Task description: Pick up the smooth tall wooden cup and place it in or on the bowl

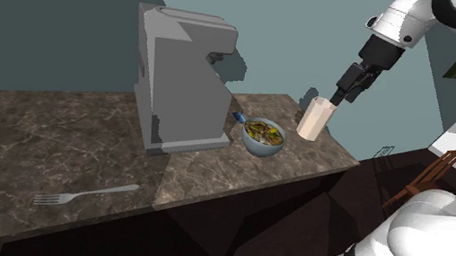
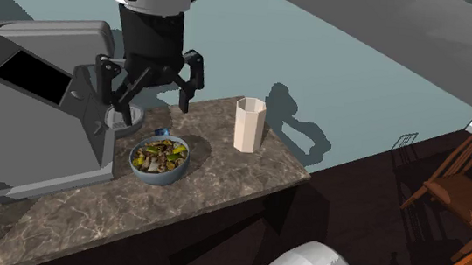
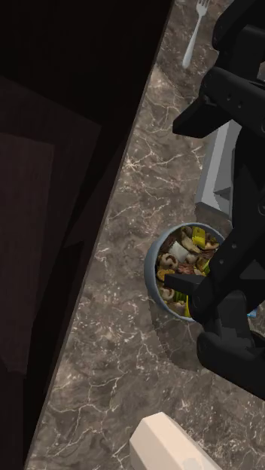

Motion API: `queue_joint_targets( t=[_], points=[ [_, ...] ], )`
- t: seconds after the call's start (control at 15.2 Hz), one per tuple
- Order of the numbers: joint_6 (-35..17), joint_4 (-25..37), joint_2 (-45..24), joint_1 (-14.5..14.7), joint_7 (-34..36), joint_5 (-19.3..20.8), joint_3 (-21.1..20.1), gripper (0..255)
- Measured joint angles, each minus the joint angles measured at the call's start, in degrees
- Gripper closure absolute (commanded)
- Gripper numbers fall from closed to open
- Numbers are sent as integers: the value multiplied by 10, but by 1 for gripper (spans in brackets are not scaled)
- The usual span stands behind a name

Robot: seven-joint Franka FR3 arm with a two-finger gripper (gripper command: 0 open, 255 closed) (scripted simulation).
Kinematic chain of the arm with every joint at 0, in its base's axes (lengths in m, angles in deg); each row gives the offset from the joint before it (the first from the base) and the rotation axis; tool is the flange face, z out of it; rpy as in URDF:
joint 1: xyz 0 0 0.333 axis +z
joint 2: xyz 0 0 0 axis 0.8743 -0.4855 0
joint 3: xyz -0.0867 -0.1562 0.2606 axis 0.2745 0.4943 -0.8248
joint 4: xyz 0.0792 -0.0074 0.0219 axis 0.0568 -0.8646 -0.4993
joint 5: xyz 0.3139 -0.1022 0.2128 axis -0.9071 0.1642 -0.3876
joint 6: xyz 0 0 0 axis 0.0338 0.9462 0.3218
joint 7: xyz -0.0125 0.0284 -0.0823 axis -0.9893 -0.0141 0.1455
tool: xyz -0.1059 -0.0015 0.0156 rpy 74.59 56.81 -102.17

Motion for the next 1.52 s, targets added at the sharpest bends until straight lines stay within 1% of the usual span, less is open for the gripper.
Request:
queue_joint_targets(
  t=[0.13,0.4,0.53,0.86,1.19,1.52],
  points=[
    [-5,-4,-2,-2,-6,4,4,0],
    [-42,-10,-39,-11,-40,26,32,0],
    [-64,-15,-58,-18,-65,41,53,0],
    [-119,-4,-130,-31,-118,67,98,0],
    [-171,24,-214,-40,-171,82,141,0],
    [-211,73,-306,-47,-223,80,181,0]
  ],
)
